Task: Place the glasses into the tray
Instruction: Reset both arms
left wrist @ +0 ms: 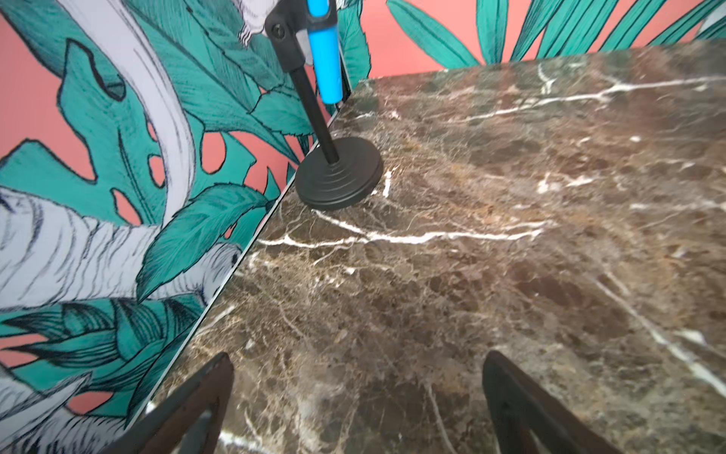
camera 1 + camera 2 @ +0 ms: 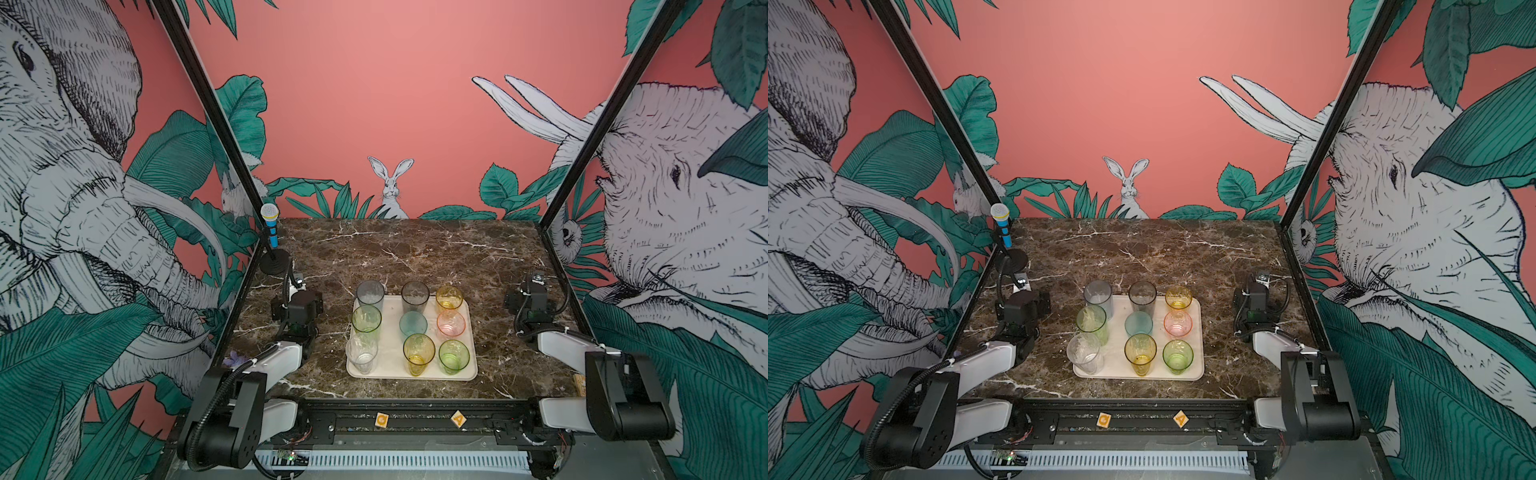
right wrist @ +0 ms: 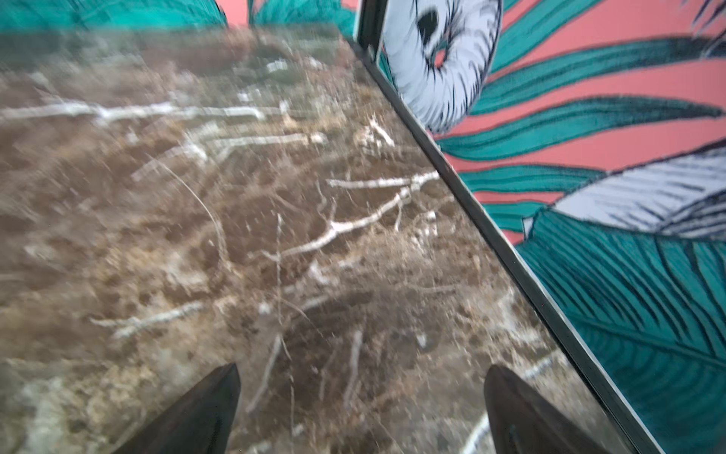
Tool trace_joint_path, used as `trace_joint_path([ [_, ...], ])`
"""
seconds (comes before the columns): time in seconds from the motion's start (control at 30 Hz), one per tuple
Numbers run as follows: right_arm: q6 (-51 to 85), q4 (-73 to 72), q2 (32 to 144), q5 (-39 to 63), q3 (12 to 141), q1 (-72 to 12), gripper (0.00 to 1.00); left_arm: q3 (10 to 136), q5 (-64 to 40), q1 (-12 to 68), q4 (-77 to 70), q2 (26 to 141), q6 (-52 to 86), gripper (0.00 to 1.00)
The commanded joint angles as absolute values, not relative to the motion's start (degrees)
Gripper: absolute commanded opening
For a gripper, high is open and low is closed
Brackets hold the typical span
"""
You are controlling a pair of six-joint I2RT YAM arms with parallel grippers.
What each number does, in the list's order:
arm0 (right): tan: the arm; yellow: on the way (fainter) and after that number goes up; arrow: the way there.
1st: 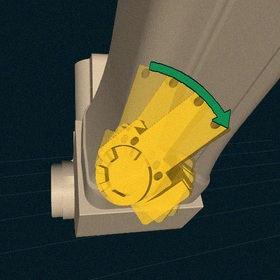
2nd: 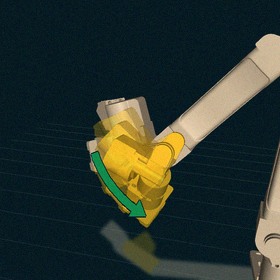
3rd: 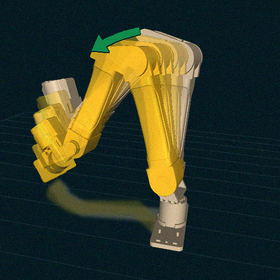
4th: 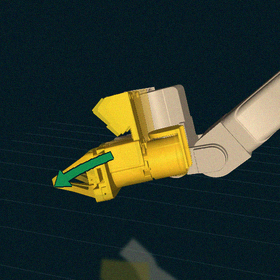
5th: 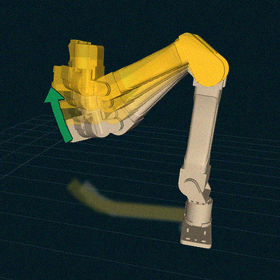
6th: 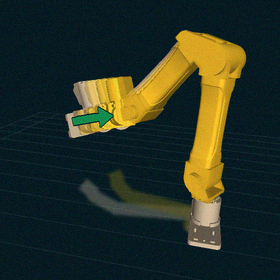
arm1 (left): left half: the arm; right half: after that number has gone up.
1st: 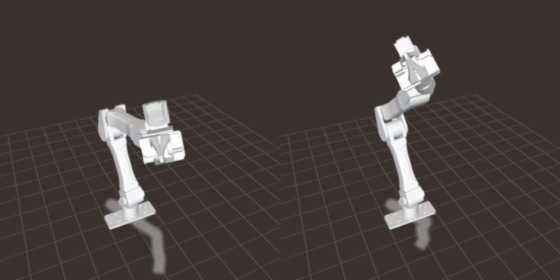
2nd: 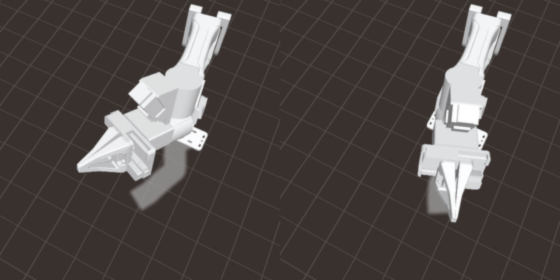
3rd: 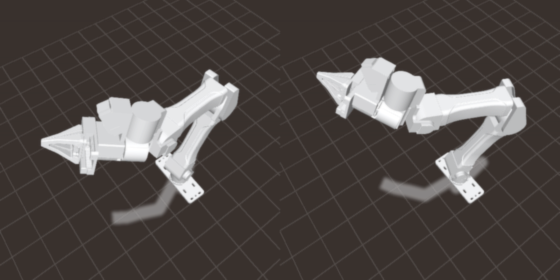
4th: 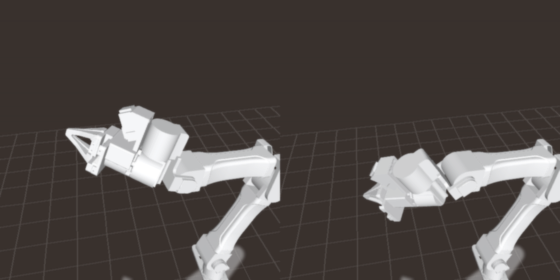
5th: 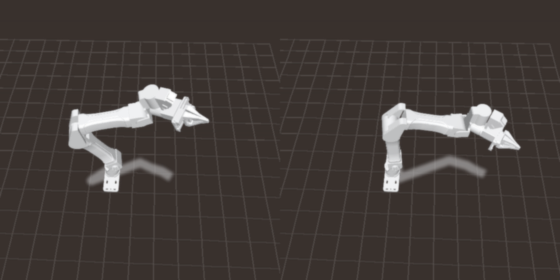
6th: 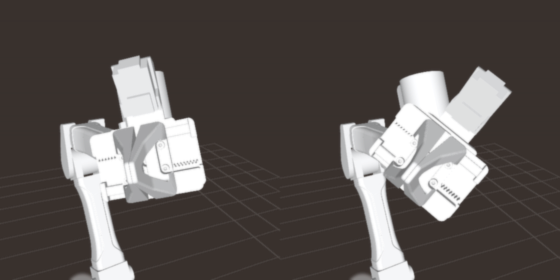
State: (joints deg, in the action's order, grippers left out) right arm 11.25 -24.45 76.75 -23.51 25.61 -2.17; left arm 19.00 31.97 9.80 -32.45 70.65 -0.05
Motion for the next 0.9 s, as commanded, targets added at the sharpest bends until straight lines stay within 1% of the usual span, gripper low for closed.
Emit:
trace_joint_path([
  [0.0, 10.2, -31.7, 77.4, -22.6, 24.8, -2.0, 0.99, 18.1, 30.2, 9.6, -40.3, 72.4, -2.9, 0.99],
  [0.1, 8.3, -34.7, 79.3, -22.4, 25.3, -1.7, 0.99, 17.5, 29.3, 9.6, -46.6, 75.1, -6.2, 0.99],
  [0.17, 7.0, -34.3, 80.7, -21.1, 26.8, -1.7, 0.99, 17.8, 28.3, 9.6, -49.4, 77.3, -7.6, 0.99],
  [0.23, 6.2, -35.1, 81.4, -20.2, 26.9, -1.7, 0.99, 19.3, 25.7, 9.5, -47.5, 78.0, -7.8, 0.99],
  [0.3, 5.6, -40.6, 81.5, -20.5, 24.7, -1.7, 0.99, 18.3, 22.9, 9.5, -53.1, 80.2, -8.1, 0.99],
  [0.37, 5.6, -45.1, 81.9, -20.6, 22.6, -1.7, 0.99, 17.8, 22.5, 9.5, -56.0, 82.7, -8.2, 0.99],
  [0.8, 4.5, -49.6, 85.4, -17.7, 21.9, -1.7, 0.99, 17.9, 22.7, 9.5, -57.5, 84.5, -8.0, 0.99],
  [0.87, 3.8, -53.7, 87.7, -16.1, 20.6, -1.8, 0.99, 17.6, 22.9, 9.5, -58.3, 84.9, -7.8, 0.99],
])
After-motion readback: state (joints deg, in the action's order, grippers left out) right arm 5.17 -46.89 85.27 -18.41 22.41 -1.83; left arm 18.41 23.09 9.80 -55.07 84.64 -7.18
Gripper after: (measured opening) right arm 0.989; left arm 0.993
